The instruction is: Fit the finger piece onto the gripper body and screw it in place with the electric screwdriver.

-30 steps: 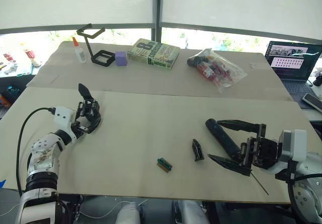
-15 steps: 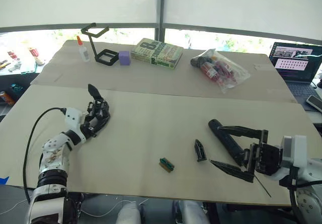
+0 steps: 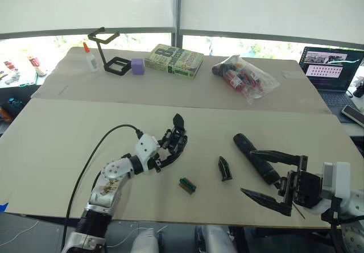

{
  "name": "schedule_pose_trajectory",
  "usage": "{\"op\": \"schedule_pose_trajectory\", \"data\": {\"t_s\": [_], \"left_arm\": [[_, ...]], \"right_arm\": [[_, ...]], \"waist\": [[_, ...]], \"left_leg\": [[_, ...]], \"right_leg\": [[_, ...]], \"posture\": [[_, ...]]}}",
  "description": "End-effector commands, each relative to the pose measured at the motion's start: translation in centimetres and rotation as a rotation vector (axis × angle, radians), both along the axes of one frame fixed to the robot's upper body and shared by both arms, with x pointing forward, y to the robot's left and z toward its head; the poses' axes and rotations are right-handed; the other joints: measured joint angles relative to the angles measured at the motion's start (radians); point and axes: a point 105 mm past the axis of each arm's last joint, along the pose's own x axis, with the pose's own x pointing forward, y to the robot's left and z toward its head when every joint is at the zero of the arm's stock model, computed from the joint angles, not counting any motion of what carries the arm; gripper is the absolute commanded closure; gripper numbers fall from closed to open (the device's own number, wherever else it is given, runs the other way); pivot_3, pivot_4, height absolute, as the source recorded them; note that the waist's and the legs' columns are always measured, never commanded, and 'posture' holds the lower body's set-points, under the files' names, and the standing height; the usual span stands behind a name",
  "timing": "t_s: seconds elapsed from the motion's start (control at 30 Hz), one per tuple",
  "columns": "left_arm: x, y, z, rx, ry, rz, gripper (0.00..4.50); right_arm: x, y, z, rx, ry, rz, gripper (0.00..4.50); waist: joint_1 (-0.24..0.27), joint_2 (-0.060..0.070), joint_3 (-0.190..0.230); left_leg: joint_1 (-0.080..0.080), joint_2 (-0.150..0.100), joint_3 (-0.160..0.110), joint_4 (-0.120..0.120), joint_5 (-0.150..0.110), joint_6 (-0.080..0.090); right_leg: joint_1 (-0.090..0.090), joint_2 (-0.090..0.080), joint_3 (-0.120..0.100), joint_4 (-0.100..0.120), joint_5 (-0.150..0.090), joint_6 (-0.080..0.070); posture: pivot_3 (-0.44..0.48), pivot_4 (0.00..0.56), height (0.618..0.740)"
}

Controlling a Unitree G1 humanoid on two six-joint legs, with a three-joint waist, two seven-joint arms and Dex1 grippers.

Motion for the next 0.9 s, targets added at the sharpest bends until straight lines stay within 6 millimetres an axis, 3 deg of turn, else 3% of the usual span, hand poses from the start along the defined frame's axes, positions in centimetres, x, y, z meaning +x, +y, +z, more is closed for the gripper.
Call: {"op": "schedule_pose_trajectory", "data": {"t_s": [0.03, 0.47, 0.6, 0.9], "left_arm": [[0.2, -1.4, 2.0, -0.024, -0.075, -0.026, 2.22], [-0.8, -1.8, -1.1, 0.013, 0.045, -0.068, 2.22], [-0.8, -1.5, -1.0, 0.004, 0.058, -0.064, 0.22], [-0.8, 1.3, -0.3, 0.051, 0.073, -0.198, 0.08]], "right_arm": [[-0.4, 0.0, 1.2, 0.007, -0.069, -0.003, 0.0], [-0.7, 0.2, 1.0, 0.014, -0.075, -0.021, 0.0], [-0.6, 0.1, 1.0, 0.017, -0.073, -0.023, 0.0], [-0.7, 0.2, 1.1, 0.017, -0.067, -0.025, 0.0]], "waist": [[0.001, 0.001, 0.0], [0.003, 0.004, 0.0], [0.003, 0.006, -0.002], [0.003, 0.008, -0.002]], "left_leg": [[0.0, 0.0, 0.0, 0.0, 0.0, 0.0], [0.002, -0.001, -0.002, 0.0, -0.001, 0.002], [0.002, -0.001, -0.003, 0.0, -0.002, 0.003], [0.003, 0.0, -0.003, 0.0, -0.002, 0.003]], "right_leg": [[0.0, 0.0, 0.0, 0.0, 0.0, 0.0], [0.005, -0.001, -0.001, -0.002, -0.001, 0.001], [0.006, -0.002, -0.002, -0.003, -0.001, 0.001], [0.007, -0.002, -0.002, -0.003, -0.002, 0.0]], "posture": [[0.0, 0.15, 0.74], [0.0, 0.15, 0.74], [0.0, 0.15, 0.74], [0.0, 0.15, 0.74]]}}
